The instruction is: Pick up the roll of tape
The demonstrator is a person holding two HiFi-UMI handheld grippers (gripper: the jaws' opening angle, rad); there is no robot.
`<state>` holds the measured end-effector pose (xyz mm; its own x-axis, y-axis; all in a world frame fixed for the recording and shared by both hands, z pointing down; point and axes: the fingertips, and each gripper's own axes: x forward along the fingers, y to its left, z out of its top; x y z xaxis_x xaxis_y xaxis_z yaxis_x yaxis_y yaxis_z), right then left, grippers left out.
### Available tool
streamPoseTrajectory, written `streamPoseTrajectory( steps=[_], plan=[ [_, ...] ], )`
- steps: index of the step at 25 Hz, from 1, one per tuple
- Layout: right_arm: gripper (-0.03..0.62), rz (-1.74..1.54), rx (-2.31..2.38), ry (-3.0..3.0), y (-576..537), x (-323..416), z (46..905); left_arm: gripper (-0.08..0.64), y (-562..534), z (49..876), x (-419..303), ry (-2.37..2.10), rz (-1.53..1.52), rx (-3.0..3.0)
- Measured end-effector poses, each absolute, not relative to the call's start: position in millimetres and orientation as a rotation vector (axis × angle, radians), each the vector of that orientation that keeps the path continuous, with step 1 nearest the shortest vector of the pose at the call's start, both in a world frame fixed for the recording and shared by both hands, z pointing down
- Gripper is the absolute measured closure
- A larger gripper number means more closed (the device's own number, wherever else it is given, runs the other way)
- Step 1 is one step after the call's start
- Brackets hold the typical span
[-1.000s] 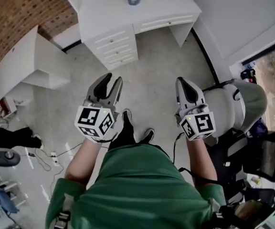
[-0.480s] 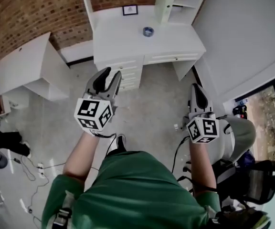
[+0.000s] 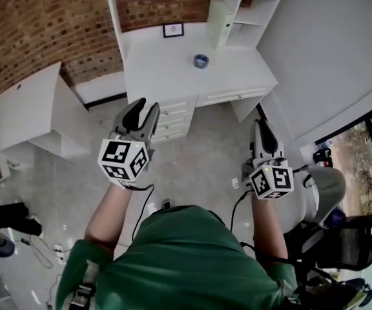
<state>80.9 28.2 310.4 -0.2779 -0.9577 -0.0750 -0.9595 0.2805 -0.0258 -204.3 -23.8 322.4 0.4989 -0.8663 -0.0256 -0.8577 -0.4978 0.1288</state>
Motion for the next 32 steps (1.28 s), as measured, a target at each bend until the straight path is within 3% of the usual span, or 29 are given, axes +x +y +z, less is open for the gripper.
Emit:
streamPoseTrajectory(
  steps=[4, 16, 32],
  plan=[
    [0.485, -0.015, -1.880, 2.438, 8.0, 63.4, 324.5, 0.405, -51.1, 338.3, -224.1, -1.502, -0.116, 2.620],
    [0.483, -0.147, -1.910, 2.495, -58.8, 62.2, 377.7, 0.399, -101.2, 414.5, -212.4, -1.411, -0.009, 2.525],
    [0.477, -0.316, -1.669, 2.564, -218.4, 113.4, 391.2, 0.391, -227.1, 395.7, -158.2, -1.603, 0.046, 2.460]
  ],
)
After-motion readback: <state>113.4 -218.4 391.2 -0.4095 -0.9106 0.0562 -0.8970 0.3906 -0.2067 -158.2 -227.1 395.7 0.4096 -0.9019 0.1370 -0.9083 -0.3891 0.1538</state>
